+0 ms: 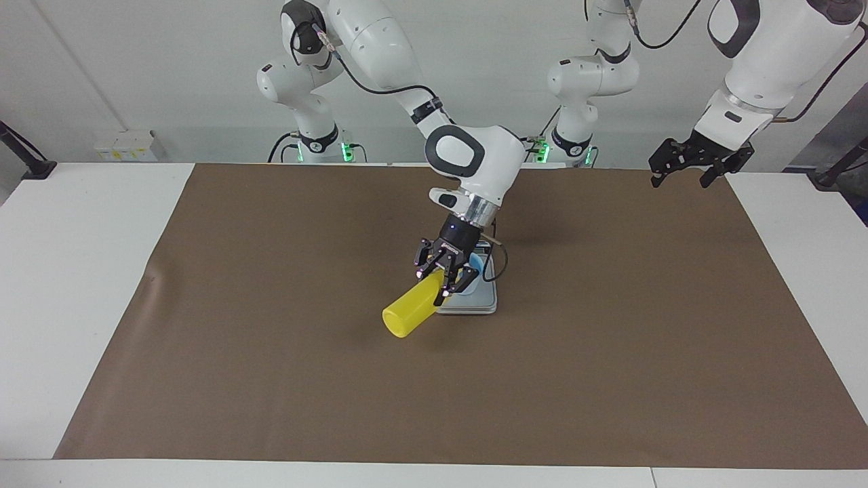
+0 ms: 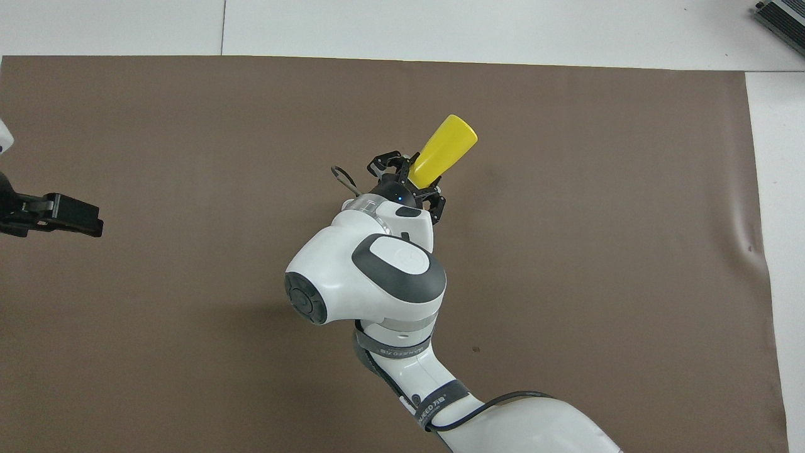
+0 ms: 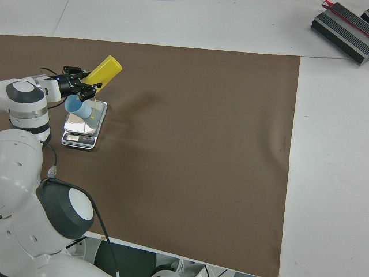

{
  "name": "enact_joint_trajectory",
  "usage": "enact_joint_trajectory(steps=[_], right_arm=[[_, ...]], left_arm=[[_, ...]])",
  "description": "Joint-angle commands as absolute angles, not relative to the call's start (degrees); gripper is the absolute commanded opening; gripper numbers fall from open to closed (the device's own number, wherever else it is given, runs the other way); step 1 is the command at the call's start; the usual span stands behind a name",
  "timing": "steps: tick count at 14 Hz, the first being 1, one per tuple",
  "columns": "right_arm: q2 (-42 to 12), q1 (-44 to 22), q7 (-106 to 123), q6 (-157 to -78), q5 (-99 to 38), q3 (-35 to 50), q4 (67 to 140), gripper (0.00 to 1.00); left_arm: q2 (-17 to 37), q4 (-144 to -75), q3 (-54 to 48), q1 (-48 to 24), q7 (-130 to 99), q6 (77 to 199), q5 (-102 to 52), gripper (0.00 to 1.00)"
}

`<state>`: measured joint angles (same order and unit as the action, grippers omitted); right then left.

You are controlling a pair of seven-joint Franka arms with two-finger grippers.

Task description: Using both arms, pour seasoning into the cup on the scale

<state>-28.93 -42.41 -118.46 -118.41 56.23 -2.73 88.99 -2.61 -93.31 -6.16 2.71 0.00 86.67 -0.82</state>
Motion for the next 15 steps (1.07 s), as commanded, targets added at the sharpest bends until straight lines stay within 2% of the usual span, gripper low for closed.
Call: enact_joint_trajectory(steps=[1, 7, 11, 13, 15], right_arm=[[-27.2, -41.3, -119.7, -119.4, 56.8, -2.4, 88.9, 0.0], [-22.0, -36.8, -119.4, -121.4, 40.3, -2.5, 88.9, 0.0], [-17.3, -30.5, -119.1, -121.8, 17.1, -2.5, 88.9, 0.0], [-16.2, -28.1, -119.6, -121.7, 11.9, -2.5, 88.9, 0.0], [-15.1, -25.6, -119.8, -121.6, 0.6, -2.7, 89.0, 0.0]], left_arm=[[-4.5, -95.5, -6.1, 2.5, 0.7, 88.0, -0.5, 1.0], [-4.6, -95.6, -6.1, 2.5, 0.7, 88.1, -0.5, 1.0], [-4.6, -95.7, -6.1, 2.5, 0.7, 88.1, -0.5, 1.0], [-4.6, -95.7, -6.1, 2.6, 0.7, 88.1, -0.5, 1.0], [-4.6, -95.7, -6.1, 2.5, 0.7, 88.1, -0.5, 1.0]])
